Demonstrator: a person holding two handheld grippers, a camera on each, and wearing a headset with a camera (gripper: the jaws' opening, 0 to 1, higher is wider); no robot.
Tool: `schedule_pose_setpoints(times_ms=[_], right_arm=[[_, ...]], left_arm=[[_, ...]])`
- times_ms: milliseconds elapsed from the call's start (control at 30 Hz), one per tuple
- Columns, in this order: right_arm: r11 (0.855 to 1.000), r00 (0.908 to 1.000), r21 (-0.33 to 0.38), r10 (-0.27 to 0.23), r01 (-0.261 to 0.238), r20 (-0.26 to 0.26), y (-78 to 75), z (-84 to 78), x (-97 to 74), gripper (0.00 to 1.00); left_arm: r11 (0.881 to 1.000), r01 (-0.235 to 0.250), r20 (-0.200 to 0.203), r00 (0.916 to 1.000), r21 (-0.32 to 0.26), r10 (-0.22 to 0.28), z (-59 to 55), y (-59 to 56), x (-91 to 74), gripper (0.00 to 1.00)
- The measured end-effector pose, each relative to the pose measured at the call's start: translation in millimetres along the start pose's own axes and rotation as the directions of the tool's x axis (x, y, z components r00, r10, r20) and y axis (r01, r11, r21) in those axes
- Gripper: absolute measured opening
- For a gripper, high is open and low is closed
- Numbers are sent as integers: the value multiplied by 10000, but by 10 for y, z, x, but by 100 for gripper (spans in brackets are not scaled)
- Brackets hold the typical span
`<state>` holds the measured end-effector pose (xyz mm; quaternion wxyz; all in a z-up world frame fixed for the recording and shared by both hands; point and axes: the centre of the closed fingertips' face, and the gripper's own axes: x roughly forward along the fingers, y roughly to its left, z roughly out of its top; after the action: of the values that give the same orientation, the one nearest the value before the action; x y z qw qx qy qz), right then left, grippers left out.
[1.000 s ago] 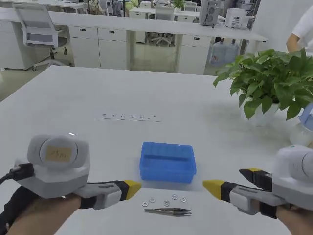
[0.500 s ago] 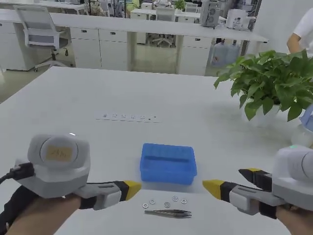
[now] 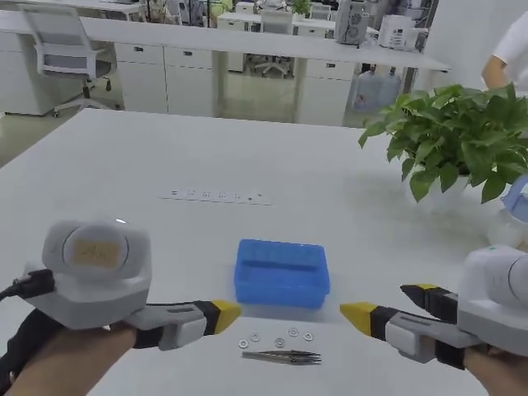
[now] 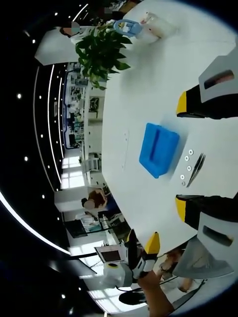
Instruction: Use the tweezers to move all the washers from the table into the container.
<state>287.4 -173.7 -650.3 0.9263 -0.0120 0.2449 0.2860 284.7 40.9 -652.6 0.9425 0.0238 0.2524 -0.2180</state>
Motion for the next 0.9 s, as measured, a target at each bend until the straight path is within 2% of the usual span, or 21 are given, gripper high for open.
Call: schedule_pose_setpoints(times_ms=[233,300,433,467,533,600,700,733,767,800,833,900], right_arm=[[9999,10000,120,-22,23,-82,-3,-37,15,60],[9999,10000,149,-6,7,-84,1,-41,19,60],[9998,9999,213,37,-34,-135,10,-66,27,60],[9998,9998,182,49,-46,-172,13,-84,34,60],[9998,9994,116,144,-141,-310,26,-123,44,59],[9996,9990,26,285,-285,-355,55,-139,44,58],[9989,9978,-138,430,-437,-502,63,-181,54,58],[9989,9977,-199,424,-435,-529,54,-197,59,58],[9984,9972,-271,470,-486,-589,40,-226,66,57],[9978,9959,-253,593,-611,-686,43,-250,69,57],[9969,9944,-220,742,-761,-759,47,-274,69,57],[9955,9929,-283,885,-910,-801,52,-290,57,57]], left_arm=[[9973,503,-268,9984,526,-490,-58,-107,61,91],[9955,653,-564,9965,689,-614,-106,-119,100,86],[9918,1016,-721,9928,776,-960,-143,-179,161,79],[9881,1334,-836,9884,771,-1269,-161,-237,170,77],[9837,1629,-1117,9818,763,-1539,-203,-289,206,67],[9757,1951,-1244,9754,1002,-1822,-219,-345,242,53],[9497,2815,-1871,9489,1372,-2542,-316,-502,327,32],[9470,2896,-1909,9462,1394,-2612,-333,-533,360,29],[9395,3137,-2179,9349,1377,-2802,-389,-585,404,26],[9351,3232,-2401,9284,1454,-2836,-432,-598,440,24],[9348,3187,-2493,9286,1568,-2748,-456,-599,481,24],[9207,3332,-2883,9190,2031,-2690,-534,-615,548,21]])
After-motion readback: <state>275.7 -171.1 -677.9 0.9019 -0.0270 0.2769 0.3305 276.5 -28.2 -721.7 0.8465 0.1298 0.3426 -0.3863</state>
